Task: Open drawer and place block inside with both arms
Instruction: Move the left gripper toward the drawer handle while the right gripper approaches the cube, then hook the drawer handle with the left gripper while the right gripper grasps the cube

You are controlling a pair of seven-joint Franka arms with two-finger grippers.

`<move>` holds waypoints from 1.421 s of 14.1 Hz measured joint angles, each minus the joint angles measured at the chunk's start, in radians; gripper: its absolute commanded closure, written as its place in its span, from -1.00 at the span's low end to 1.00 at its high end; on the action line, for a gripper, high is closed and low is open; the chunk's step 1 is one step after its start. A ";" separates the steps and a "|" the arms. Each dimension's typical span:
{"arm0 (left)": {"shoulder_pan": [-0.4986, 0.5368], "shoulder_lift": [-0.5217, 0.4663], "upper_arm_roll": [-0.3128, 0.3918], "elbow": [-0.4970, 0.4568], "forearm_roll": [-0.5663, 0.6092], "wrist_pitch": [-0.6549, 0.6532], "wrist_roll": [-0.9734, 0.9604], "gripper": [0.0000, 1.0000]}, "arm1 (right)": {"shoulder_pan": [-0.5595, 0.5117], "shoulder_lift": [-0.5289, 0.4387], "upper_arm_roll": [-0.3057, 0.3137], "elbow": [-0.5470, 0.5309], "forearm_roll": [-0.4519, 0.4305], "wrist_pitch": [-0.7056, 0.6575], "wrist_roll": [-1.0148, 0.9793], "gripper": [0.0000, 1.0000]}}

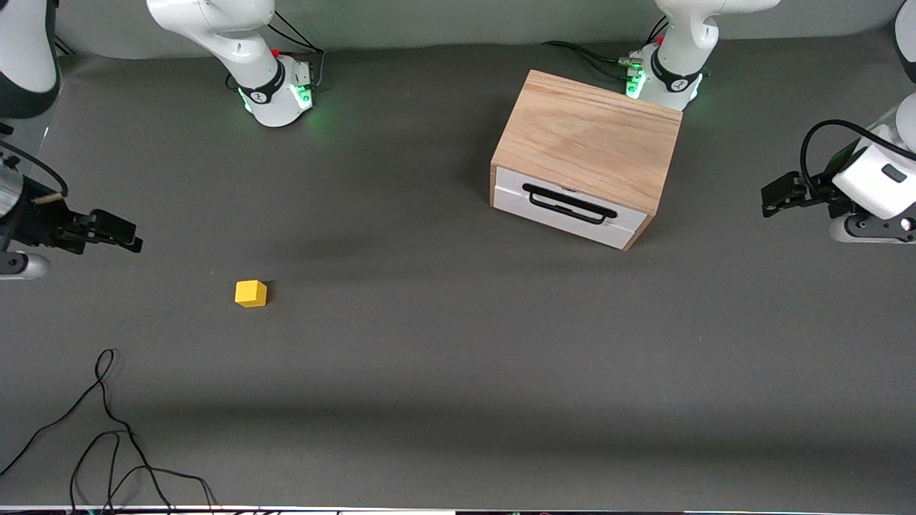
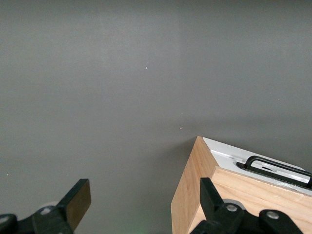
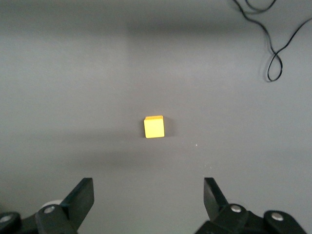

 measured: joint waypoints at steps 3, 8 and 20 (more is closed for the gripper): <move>0.000 0.002 -0.001 0.000 -0.001 -0.013 0.000 -1.00 | 0.000 0.061 0.000 -0.009 -0.007 0.001 0.000 -1.00; -0.004 0.002 -0.013 0.002 -0.060 -0.048 -0.144 -1.00 | 0.001 0.047 0.001 -0.099 -0.007 0.163 0.000 -1.00; -0.114 0.120 -0.373 0.087 -0.050 -0.045 -1.500 -1.00 | 0.002 0.035 0.014 -0.337 -0.007 0.391 0.000 -1.00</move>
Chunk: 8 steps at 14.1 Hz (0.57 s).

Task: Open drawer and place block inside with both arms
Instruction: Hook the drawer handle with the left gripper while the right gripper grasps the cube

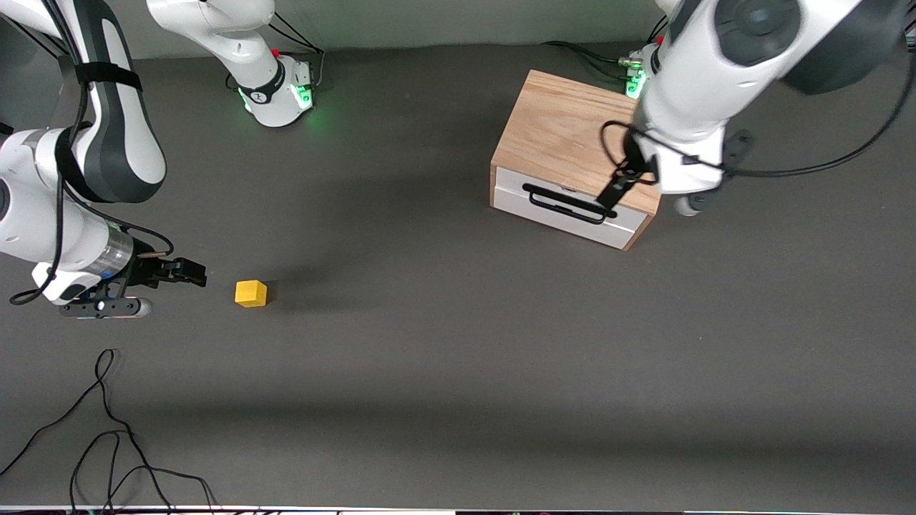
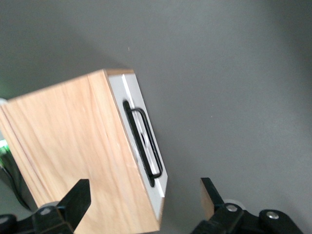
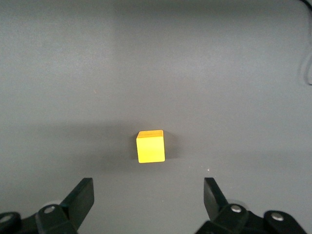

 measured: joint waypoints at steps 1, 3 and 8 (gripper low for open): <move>-0.035 0.030 -0.001 0.011 0.014 0.003 -0.089 -1.00 | 0.004 0.001 0.001 -0.002 0.000 0.001 0.000 -1.00; -0.082 0.072 -0.002 0.021 0.042 0.013 -0.207 -1.00 | 0.014 0.009 0.001 -0.008 0.000 0.016 0.000 -1.00; -0.085 0.126 0.009 -0.005 0.054 0.114 -0.244 -1.00 | 0.018 0.057 -0.001 -0.075 0.000 0.130 0.000 -1.00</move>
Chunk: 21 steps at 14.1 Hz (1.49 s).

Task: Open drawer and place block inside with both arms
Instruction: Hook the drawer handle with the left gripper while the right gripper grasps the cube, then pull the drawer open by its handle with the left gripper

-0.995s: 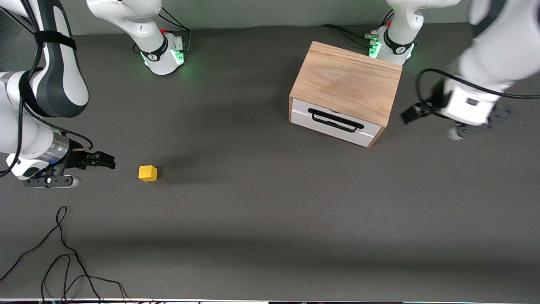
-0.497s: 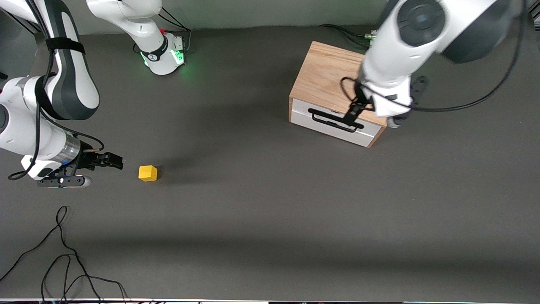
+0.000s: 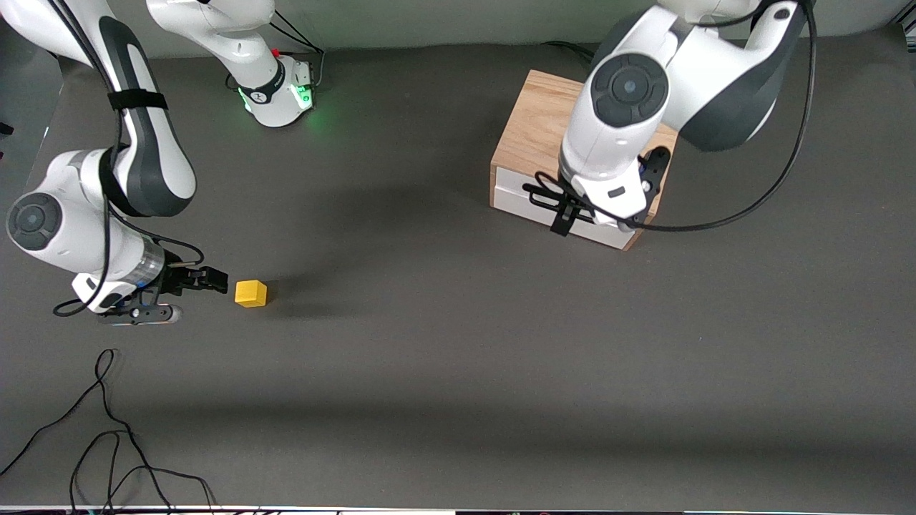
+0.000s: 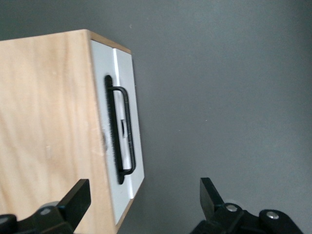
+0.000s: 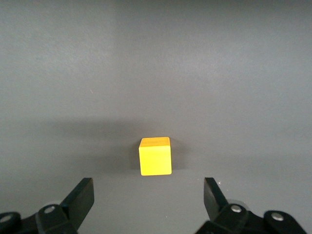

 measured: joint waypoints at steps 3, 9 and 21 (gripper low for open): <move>0.000 0.029 0.002 -0.093 0.002 0.118 0.000 -1.00 | -0.001 0.027 -0.003 -0.017 0.000 0.048 0.000 -1.00; 0.000 0.054 0.005 -0.244 0.026 0.217 0.000 -1.00 | -0.001 0.051 -0.003 -0.110 0.000 0.199 0.000 -1.00; -0.002 0.142 0.003 -0.278 0.059 0.252 0.000 -1.00 | 0.000 0.196 -0.003 -0.144 0.000 0.365 0.000 -1.00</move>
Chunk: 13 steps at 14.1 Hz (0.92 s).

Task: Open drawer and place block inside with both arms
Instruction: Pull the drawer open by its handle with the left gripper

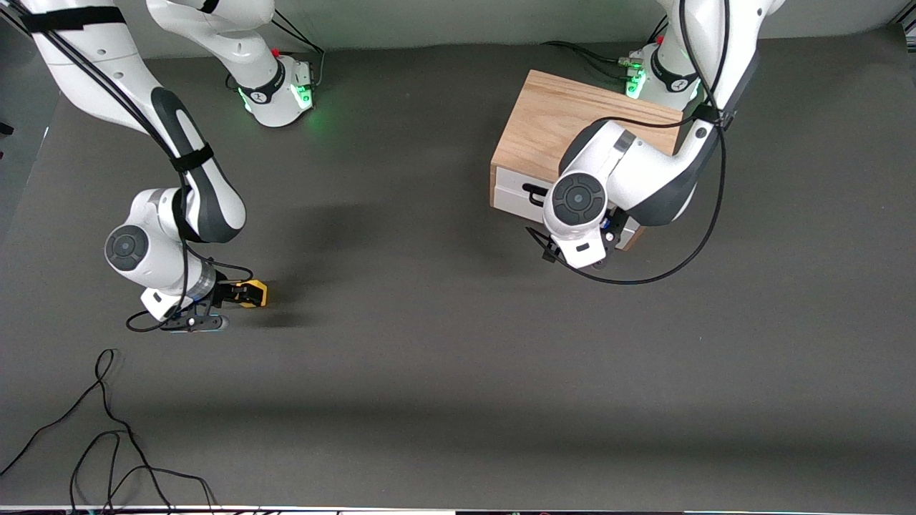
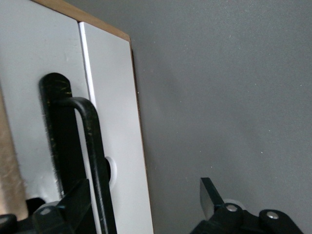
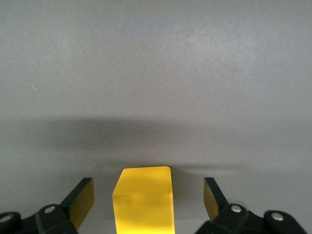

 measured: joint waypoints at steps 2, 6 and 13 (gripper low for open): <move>0.000 0.013 0.000 -0.001 0.008 0.002 0.000 -1.00 | 0.001 0.007 0.000 -0.004 0.000 0.000 0.000 -1.00; 0.000 0.017 -0.001 -0.001 0.014 0.013 0.000 -1.00 | 0.010 0.007 0.002 -0.017 0.000 0.000 0.000 -1.00; 0.001 0.017 0.000 0.001 0.034 0.098 0.000 -1.00 | 0.011 0.008 0.002 -0.039 0.000 0.016 0.000 -1.00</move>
